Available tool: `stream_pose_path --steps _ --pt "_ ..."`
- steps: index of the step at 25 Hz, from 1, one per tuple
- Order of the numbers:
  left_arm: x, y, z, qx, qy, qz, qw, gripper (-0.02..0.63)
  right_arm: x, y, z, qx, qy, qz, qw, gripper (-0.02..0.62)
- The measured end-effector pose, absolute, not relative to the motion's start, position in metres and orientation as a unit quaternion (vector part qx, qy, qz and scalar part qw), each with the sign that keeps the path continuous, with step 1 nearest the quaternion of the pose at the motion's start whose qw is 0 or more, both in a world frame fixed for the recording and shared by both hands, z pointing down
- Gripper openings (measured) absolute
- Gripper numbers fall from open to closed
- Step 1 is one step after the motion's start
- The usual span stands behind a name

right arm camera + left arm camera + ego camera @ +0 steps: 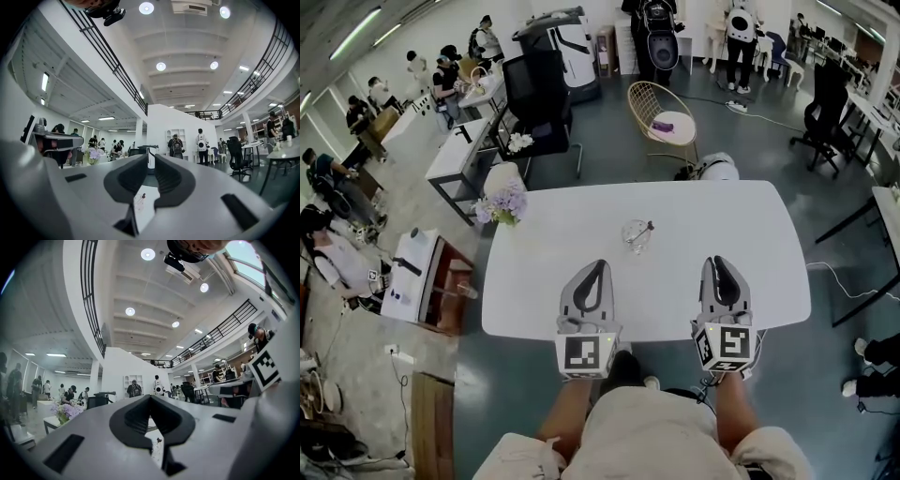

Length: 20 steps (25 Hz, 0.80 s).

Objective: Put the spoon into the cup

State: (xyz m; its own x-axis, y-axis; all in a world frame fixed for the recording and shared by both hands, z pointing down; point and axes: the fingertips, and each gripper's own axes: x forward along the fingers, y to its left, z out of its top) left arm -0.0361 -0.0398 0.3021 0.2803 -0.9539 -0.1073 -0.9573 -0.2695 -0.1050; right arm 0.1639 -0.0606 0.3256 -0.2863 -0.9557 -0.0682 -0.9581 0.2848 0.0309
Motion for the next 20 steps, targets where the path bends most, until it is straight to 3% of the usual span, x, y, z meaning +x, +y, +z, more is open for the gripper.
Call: stream_pose_path --steps 4,20 --pt "-0.0371 -0.0403 0.3011 -0.794 0.604 0.016 0.073 0.002 0.1585 -0.0604 0.3238 -0.587 0.808 0.04 0.01 0.003" --pt "-0.0327 -0.042 0.2994 -0.782 0.618 0.018 0.077 0.002 0.1565 -0.0691 0.3239 -0.57 0.821 0.038 0.009 0.003"
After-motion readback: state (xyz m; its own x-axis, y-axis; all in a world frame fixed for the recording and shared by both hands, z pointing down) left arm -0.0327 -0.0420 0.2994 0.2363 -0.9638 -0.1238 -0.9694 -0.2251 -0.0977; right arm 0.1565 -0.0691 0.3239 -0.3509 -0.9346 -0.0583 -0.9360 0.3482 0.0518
